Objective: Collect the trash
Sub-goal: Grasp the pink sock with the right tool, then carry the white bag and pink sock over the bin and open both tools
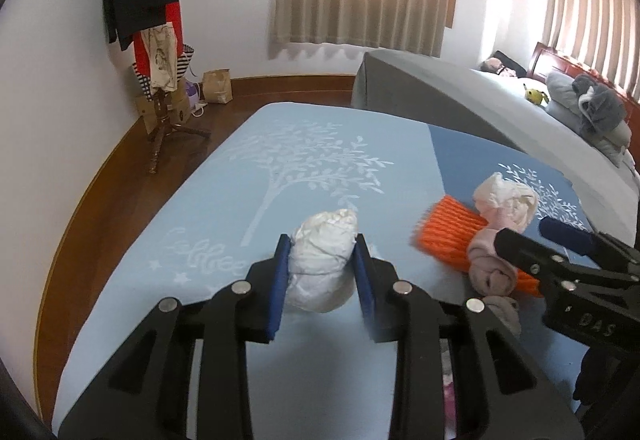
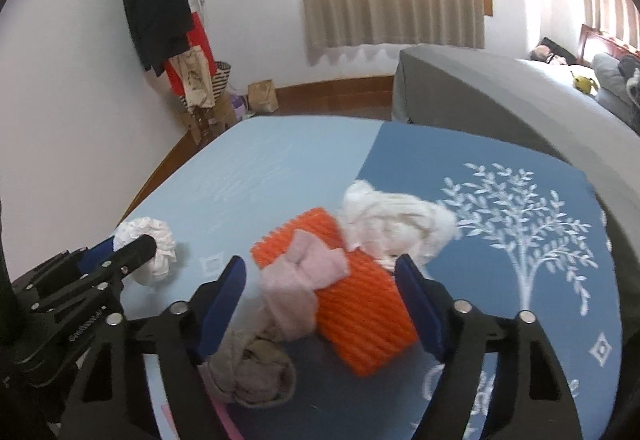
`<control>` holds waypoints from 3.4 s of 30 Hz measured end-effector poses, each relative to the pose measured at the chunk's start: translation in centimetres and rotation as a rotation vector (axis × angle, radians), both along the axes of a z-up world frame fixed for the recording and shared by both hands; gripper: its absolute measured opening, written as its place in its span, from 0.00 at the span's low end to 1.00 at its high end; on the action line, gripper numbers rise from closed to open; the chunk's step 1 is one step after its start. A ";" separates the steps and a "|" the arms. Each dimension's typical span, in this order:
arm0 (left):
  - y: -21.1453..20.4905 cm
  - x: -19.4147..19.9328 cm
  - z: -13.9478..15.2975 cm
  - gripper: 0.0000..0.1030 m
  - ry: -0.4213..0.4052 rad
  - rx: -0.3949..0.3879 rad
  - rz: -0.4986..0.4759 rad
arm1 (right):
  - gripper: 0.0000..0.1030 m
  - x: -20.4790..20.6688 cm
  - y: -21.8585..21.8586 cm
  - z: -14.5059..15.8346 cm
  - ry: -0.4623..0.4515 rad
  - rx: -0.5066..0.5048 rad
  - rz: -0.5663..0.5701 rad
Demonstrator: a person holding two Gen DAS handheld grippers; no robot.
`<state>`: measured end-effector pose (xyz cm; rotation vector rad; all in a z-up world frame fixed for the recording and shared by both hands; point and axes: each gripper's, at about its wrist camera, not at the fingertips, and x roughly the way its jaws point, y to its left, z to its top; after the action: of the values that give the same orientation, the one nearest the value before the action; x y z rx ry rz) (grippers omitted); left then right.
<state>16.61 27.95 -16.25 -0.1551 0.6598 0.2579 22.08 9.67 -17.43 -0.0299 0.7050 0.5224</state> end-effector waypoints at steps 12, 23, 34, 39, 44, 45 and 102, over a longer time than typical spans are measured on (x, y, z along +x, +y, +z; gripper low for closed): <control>0.8 -0.2 0.0 0.29 -0.001 -0.013 0.009 | 0.37 1.1 1.2 -2.2 0.099 -0.018 0.052; -1.0 -0.6 1.7 0.29 -0.033 0.004 -0.014 | 0.28 -0.7 -1.8 0.5 0.063 0.052 0.074; -5.6 -1.4 3.9 0.29 -0.072 0.006 -0.082 | 0.28 -3.0 -6.7 3.2 0.021 0.078 0.023; -8.3 -1.8 4.6 0.29 -0.087 -0.003 -0.122 | 0.28 -3.6 -9.0 4.6 -0.004 0.083 -0.009; -10.7 -2.1 5.3 0.29 -0.102 -0.014 -0.159 | 0.28 -4.7 -11.5 5.8 -0.033 0.085 -0.044; -11.1 -2.2 5.4 0.29 -0.104 -0.014 -0.166 | 0.28 -5.0 -12.2 5.9 -0.036 0.086 -0.051; -44.7 -3.1 4.0 0.30 -0.097 -0.091 -0.790 | 0.34 -16.4 -43.3 5.0 -0.031 0.019 -0.606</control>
<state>13.46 -16.71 -12.22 0.0139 0.5915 -0.5369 5.72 -33.60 -12.45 0.1889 0.6397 -0.0530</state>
